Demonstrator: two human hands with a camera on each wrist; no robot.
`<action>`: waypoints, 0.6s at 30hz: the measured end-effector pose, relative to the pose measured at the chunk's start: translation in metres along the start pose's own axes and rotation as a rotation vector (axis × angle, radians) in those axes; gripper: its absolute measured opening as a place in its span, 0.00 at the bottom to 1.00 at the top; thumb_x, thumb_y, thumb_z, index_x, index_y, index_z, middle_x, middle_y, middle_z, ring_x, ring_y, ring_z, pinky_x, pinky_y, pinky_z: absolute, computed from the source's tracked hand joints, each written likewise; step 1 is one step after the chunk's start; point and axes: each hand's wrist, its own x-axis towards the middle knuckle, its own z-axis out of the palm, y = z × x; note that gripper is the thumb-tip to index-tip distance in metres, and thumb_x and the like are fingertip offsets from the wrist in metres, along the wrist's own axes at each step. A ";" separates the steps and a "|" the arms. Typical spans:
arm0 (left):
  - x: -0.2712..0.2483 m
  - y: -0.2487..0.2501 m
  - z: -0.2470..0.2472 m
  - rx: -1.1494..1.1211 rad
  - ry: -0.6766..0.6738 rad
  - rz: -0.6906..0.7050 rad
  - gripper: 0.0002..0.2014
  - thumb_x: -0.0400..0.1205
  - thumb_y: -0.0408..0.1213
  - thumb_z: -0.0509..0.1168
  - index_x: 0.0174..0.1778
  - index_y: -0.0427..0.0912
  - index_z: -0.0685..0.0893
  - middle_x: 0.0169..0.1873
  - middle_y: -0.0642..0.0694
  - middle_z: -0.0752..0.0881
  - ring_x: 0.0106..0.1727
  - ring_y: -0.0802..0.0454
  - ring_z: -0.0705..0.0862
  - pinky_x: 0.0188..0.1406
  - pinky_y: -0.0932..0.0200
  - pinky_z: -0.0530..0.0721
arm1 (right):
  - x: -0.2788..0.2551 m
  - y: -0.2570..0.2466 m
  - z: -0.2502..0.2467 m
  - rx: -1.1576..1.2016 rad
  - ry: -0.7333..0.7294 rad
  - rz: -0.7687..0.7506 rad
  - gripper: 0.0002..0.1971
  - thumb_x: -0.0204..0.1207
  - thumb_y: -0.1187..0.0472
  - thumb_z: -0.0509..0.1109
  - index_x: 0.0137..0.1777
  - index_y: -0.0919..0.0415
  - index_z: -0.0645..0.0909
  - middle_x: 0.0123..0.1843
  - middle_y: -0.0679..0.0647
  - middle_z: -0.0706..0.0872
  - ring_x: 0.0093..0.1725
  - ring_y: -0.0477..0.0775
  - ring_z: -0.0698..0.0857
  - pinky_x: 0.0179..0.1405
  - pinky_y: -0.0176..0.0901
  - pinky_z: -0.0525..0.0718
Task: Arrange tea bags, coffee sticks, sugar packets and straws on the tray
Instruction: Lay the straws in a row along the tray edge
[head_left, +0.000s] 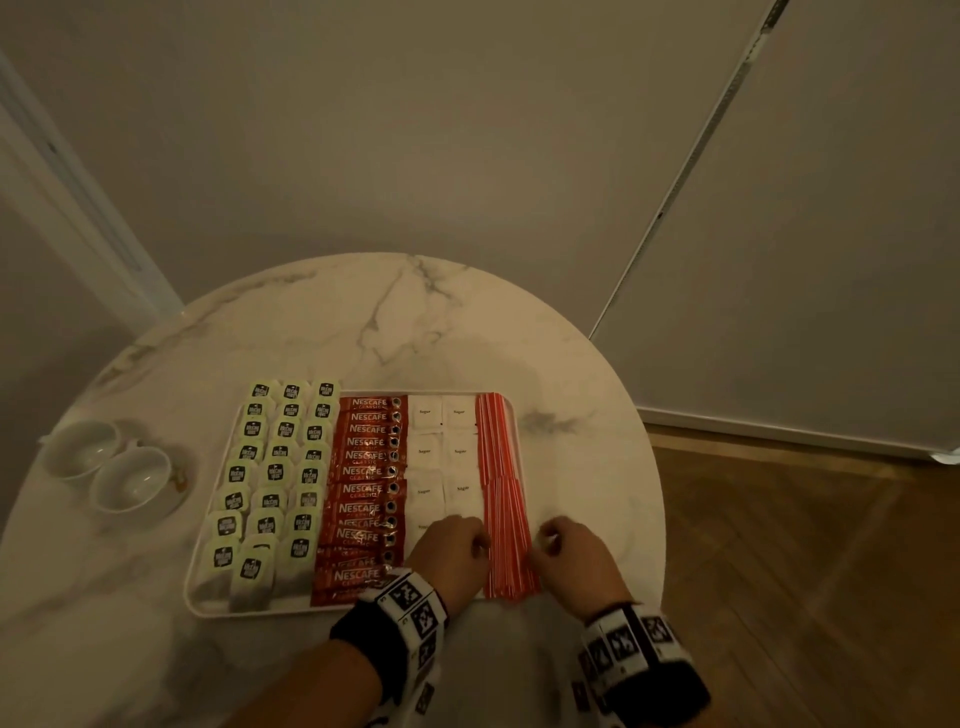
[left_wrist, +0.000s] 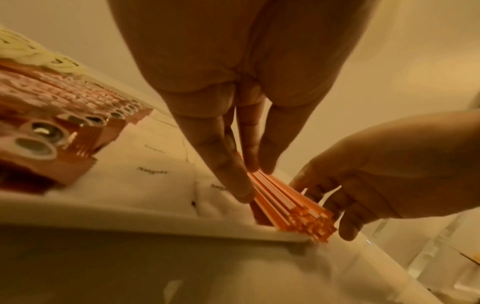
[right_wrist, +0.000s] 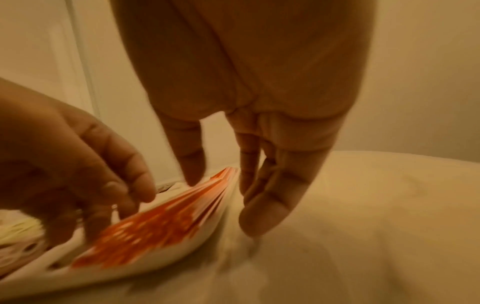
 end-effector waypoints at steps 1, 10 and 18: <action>-0.004 0.001 0.001 0.001 -0.019 0.024 0.15 0.78 0.41 0.69 0.61 0.48 0.79 0.55 0.50 0.79 0.55 0.55 0.81 0.57 0.62 0.80 | -0.009 0.002 0.001 0.006 -0.044 -0.055 0.33 0.71 0.48 0.76 0.75 0.54 0.69 0.68 0.52 0.76 0.62 0.49 0.80 0.65 0.41 0.80; -0.016 -0.003 0.029 0.129 -0.087 0.088 0.40 0.71 0.51 0.74 0.74 0.50 0.60 0.66 0.49 0.74 0.65 0.53 0.76 0.65 0.57 0.78 | -0.019 0.014 0.003 -0.078 -0.164 -0.203 0.50 0.67 0.57 0.81 0.83 0.50 0.53 0.74 0.48 0.74 0.70 0.47 0.77 0.72 0.42 0.75; -0.014 0.004 0.030 0.082 -0.056 0.103 0.30 0.79 0.53 0.66 0.73 0.49 0.63 0.62 0.47 0.79 0.59 0.52 0.81 0.58 0.61 0.81 | -0.010 0.008 0.007 -0.103 -0.150 -0.270 0.40 0.77 0.51 0.72 0.82 0.52 0.52 0.57 0.52 0.88 0.53 0.48 0.87 0.58 0.42 0.84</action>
